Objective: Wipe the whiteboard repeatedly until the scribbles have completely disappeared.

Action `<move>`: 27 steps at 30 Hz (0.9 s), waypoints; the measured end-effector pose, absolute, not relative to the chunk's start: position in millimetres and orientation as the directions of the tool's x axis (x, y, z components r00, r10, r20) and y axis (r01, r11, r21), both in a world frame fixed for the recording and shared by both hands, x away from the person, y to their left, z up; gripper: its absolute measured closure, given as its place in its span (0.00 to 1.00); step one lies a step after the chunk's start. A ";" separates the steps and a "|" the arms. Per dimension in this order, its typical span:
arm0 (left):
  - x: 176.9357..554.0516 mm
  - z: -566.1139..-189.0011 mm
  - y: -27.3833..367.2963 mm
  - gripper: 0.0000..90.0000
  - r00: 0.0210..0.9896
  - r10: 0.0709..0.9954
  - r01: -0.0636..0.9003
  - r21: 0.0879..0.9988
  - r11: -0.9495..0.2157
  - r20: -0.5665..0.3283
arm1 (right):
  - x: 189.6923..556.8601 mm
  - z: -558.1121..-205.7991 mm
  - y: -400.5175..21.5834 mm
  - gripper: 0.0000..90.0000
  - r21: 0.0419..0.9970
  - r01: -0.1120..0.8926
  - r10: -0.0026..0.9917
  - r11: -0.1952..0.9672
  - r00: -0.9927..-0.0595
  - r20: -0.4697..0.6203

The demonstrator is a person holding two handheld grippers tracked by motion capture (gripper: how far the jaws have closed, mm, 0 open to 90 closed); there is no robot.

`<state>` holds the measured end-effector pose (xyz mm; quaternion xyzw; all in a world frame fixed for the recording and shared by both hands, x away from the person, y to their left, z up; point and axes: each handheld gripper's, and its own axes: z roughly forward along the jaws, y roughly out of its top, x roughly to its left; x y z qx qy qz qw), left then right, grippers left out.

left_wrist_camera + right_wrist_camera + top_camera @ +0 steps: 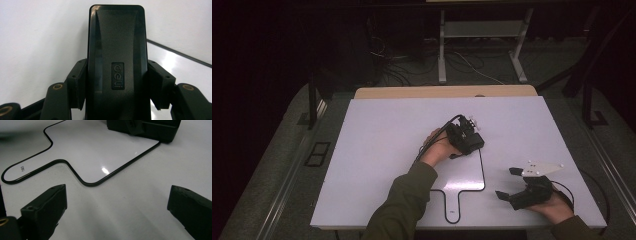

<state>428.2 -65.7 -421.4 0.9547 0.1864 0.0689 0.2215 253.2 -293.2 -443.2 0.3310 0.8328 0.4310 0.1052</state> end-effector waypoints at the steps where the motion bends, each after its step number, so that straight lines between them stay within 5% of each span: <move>1: 430.1 -421.0 -64.0 0.43 0.917 0.396 0.333 0.445 -0.831 0.054 | 253.3 -443.3 -293.5 0.02 0.788 0.459 0.641 0.410 -0.760 0.109; 27: 412.1 -421.8 -67.9 0.43 0.939 0.342 0.310 0.486 -0.817 -0.023 | 253.6 -443.5 -293.1 0.02 0.787 0.464 0.646 0.407 -0.755 0.111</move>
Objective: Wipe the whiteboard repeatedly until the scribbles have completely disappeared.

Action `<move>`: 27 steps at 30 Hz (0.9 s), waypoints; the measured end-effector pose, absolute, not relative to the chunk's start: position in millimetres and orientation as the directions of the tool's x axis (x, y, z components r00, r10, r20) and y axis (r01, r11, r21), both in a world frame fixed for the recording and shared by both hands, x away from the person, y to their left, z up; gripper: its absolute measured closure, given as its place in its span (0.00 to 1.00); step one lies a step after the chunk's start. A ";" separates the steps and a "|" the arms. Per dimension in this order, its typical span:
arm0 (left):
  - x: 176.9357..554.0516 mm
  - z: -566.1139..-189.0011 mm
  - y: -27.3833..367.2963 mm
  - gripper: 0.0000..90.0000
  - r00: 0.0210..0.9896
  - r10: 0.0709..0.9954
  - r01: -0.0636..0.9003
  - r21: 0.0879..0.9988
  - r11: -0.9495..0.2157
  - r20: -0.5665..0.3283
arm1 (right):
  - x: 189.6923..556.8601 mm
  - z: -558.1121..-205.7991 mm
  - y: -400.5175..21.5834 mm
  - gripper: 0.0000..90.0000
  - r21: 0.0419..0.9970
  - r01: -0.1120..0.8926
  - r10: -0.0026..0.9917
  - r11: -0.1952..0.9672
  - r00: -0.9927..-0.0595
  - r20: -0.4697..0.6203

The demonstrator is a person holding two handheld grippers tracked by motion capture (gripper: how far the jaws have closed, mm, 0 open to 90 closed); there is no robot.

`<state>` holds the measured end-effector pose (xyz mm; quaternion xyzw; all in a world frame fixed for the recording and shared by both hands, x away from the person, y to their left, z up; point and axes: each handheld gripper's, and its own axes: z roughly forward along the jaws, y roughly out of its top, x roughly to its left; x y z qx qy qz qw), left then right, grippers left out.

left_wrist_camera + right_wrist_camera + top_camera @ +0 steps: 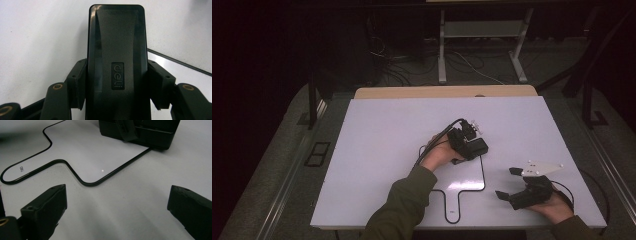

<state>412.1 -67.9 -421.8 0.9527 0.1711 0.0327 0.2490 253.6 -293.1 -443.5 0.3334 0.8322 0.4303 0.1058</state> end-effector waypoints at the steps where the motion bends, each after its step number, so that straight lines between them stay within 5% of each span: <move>1: 412.2 -421.3 -67.0 0.43 0.937 0.349 0.316 0.491 -0.812 -0.027 | 253.7 -443.1 -293.1 0.02 0.787 0.462 0.645 0.407 -0.756 0.110; 27: 444.8 -381.0 -15.8 0.43 0.893 0.448 0.393 0.565 -0.726 -0.045 | 255.3 -444.1 -291.9 0.02 0.784 0.466 0.644 0.409 -0.757 0.114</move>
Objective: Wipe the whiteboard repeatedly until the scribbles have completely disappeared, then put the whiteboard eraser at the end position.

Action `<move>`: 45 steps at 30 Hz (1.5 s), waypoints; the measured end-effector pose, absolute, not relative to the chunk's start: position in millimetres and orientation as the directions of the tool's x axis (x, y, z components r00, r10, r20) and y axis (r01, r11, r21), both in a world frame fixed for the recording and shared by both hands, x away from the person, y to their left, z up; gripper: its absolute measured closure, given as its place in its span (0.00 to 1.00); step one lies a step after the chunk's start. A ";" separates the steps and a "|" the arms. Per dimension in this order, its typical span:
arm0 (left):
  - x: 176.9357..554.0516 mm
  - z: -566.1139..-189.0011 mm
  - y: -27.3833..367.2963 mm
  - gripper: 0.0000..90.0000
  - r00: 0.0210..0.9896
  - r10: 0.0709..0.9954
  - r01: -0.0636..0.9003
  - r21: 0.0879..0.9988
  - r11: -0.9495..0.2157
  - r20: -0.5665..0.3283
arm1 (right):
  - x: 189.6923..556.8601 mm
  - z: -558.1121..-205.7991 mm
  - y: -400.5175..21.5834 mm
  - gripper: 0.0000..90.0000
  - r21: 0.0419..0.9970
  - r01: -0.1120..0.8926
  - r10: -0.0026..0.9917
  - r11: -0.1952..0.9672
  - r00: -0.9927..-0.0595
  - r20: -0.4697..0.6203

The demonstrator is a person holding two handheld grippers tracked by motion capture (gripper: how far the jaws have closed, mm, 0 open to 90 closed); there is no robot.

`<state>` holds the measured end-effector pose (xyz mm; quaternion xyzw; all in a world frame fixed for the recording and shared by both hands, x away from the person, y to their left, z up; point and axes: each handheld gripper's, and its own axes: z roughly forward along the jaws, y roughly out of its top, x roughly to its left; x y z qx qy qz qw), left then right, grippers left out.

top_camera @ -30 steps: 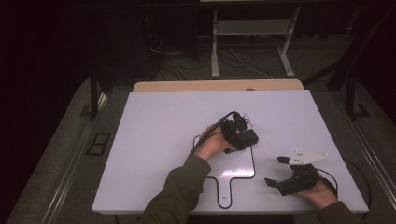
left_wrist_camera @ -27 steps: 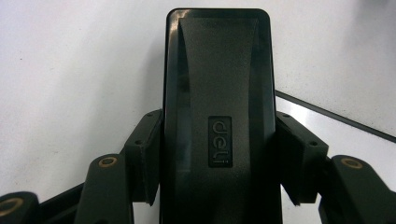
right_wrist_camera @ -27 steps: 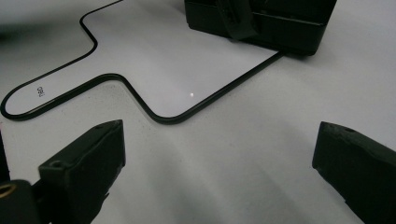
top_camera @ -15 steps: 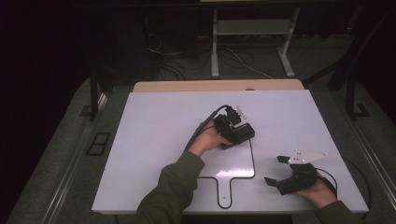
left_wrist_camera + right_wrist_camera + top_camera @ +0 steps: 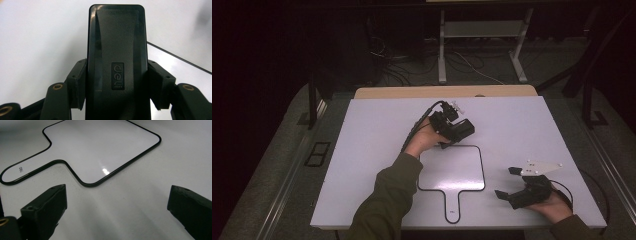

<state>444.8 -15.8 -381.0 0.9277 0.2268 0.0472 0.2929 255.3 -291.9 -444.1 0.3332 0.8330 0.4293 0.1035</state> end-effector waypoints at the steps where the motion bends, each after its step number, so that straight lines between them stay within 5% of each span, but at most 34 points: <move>1: 448.7 -380.1 -13.5 0.43 0.890 0.454 0.394 0.560 -0.729 -0.037 | 255.2 -444.3 -292.1 0.02 0.785 0.466 0.643 0.409 -0.757 0.114; 16: 490.0 -399.9 -1.7 0.43 0.818 0.574 0.494 0.547 -0.675 -0.030 | 255.1 -443.9 -291.4 0.02 0.787 0.463 0.638 0.408 -0.761 0.117; 39: 507.7 -424.3 -23.1 0.43 0.827 0.561 0.481 0.490 -0.727 0.020 | 254.5 -443.8 -293.1 0.02 0.791 0.463 0.636 0.399 -0.762 0.125; 45: 510.6 -430.8 -16.5 0.41 0.795 0.606 0.533 0.523 -0.665 -0.040 | 254.7 -443.5 -294.4 0.02 0.794 0.459 0.634 0.398 -0.763 0.123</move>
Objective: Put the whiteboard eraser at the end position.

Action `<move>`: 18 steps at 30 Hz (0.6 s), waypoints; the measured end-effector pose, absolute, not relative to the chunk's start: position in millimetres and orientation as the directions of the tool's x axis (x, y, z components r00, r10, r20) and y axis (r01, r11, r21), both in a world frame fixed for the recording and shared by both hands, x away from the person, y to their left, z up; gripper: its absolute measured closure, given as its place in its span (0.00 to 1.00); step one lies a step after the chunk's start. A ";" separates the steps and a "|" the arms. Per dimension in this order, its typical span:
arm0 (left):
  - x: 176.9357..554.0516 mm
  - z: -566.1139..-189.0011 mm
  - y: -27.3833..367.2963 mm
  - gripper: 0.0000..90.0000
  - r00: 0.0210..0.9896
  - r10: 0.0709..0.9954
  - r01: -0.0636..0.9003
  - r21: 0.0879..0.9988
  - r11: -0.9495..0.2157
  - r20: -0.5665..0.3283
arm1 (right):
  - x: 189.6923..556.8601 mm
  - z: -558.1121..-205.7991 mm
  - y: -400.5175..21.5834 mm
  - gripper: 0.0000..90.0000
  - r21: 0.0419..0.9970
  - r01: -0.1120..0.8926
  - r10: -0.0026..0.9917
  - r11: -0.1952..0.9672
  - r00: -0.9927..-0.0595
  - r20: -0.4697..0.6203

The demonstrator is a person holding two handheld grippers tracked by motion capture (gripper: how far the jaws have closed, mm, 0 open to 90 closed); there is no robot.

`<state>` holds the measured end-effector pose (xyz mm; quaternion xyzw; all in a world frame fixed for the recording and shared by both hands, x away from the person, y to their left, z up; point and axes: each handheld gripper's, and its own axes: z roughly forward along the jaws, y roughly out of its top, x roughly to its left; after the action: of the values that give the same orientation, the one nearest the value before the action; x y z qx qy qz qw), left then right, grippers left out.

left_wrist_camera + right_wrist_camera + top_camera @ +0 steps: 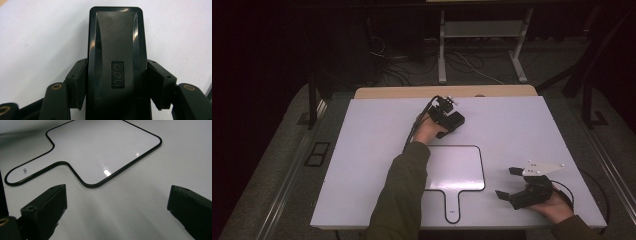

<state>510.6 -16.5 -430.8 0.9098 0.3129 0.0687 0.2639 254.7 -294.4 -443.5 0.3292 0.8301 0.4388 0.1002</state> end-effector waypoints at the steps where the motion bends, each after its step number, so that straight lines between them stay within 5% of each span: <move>1: 511.1 -430.2 -14.9 0.40 0.794 0.606 0.534 0.529 -0.659 -0.048 | 254.9 -443.5 -294.5 0.02 0.794 0.459 0.635 0.398 -0.763 0.122; 18: 484.4 -411.2 16.8 0.29 0.823 0.564 0.456 0.675 -0.580 -0.072 | 262.4 -446.0 -293.7 0.02 0.802 0.478 0.633 0.359 -0.756 0.167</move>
<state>484.4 16.8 -411.2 0.8856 0.2879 0.0755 0.3566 262.4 -293.7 -446.0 0.3385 0.8200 0.4535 0.0854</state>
